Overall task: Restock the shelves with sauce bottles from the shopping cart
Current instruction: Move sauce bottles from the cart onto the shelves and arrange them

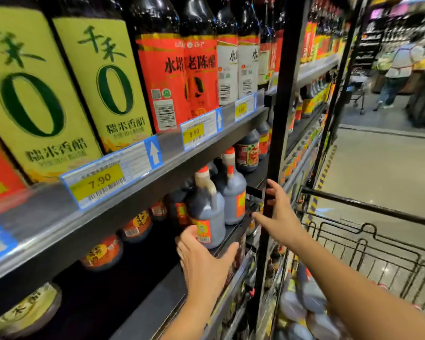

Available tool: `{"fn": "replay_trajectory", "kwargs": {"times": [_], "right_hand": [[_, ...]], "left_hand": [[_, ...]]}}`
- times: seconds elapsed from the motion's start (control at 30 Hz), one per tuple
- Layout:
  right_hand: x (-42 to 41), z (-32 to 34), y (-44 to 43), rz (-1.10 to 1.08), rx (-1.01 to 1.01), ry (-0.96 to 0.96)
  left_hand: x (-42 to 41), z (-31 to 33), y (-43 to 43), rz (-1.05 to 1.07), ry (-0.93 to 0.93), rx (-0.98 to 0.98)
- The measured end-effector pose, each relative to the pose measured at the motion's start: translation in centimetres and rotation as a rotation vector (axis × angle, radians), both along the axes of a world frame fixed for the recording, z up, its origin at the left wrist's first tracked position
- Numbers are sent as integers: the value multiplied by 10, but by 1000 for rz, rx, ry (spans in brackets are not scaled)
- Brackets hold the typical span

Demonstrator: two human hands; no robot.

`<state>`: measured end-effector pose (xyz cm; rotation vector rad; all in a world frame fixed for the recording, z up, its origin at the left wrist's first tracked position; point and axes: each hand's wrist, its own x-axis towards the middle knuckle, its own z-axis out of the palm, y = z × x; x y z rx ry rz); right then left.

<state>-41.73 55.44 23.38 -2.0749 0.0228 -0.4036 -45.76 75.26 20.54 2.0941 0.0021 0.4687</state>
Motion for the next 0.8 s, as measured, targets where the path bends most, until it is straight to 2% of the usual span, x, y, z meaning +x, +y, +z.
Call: {"fn": "replay_trajectory", "kwargs": {"times": [0.27,0.47,0.8], "right_hand": [[-73,-5,-54,-176,-126,52],[-127,-43,-121,-368,-86,202],[-168,-135,-231,-608,-32,573]], "left_hand": [[-22,-10,-63,-347,-14,-23],[-23,-48,-125,-576,136,-10],[3,-134,-221,-587,512,213]]}}
